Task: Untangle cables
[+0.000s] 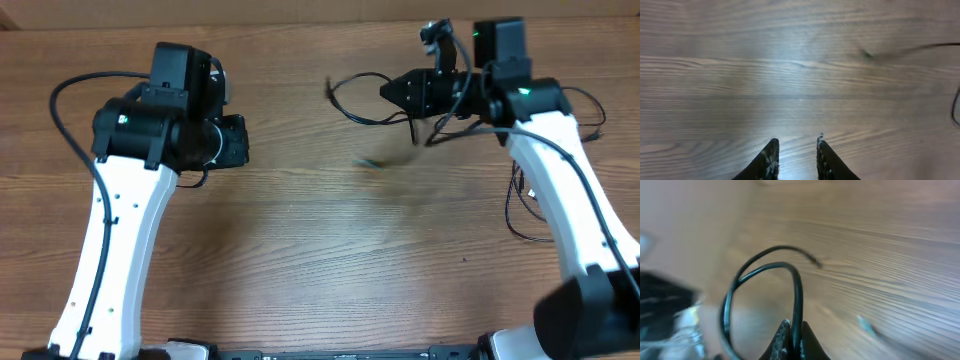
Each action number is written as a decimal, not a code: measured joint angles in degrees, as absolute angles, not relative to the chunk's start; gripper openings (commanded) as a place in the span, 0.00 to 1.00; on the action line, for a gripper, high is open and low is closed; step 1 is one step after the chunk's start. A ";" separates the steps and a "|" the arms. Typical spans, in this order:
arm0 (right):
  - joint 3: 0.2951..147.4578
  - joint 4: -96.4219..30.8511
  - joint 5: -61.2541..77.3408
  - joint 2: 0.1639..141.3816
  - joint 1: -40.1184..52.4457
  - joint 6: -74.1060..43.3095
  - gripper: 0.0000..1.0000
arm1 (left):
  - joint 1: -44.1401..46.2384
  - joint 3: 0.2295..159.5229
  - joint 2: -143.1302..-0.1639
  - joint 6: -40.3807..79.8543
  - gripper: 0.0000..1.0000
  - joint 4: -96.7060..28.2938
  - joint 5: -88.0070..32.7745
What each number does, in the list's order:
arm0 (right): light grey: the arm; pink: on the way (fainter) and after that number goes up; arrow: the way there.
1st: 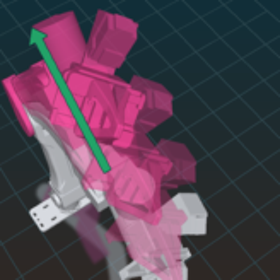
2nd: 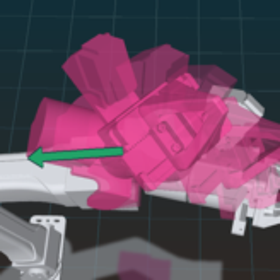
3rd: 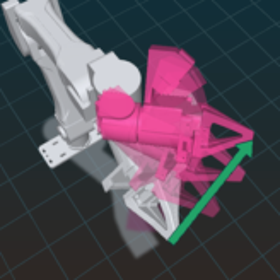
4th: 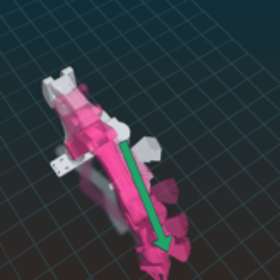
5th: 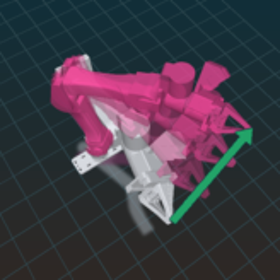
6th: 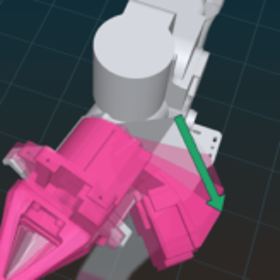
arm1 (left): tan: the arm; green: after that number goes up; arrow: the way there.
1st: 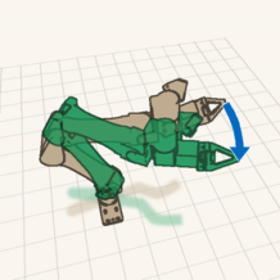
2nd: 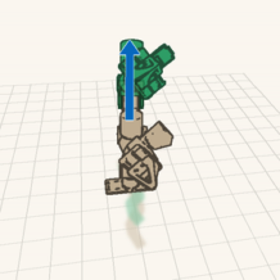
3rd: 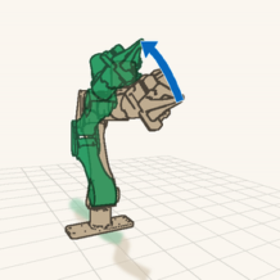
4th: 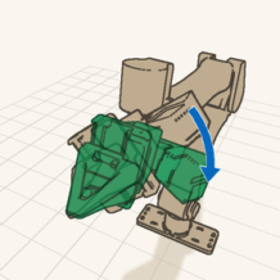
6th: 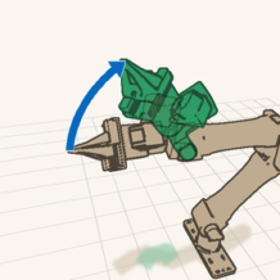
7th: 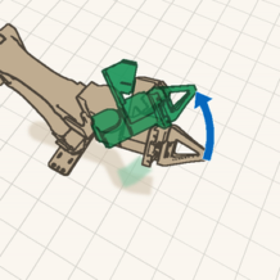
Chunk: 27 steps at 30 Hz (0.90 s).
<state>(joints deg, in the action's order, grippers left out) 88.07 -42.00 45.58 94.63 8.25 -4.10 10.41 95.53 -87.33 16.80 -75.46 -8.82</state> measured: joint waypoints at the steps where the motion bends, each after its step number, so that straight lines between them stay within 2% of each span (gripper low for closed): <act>1: 88.07 -42.06 47.48 93.91 8.25 -4.10 0.04 | 10.41 95.55 -88.12 16.80 0.22 -75.46 -9.76; 6: 88.07 -42.54 53.95 93.27 8.23 -4.34 0.04 | 10.41 95.53 -92.60 16.78 0.22 -73.95 -16.82; 15: 88.07 -42.89 58.81 93.27 8.23 -4.49 0.04 | 13.15 95.53 -95.79 16.60 0.24 -60.29 -42.98; 27: 88.07 -43.09 59.79 93.27 8.25 -4.47 0.04 | 17.28 95.53 -95.83 21.76 0.23 -54.74 -48.01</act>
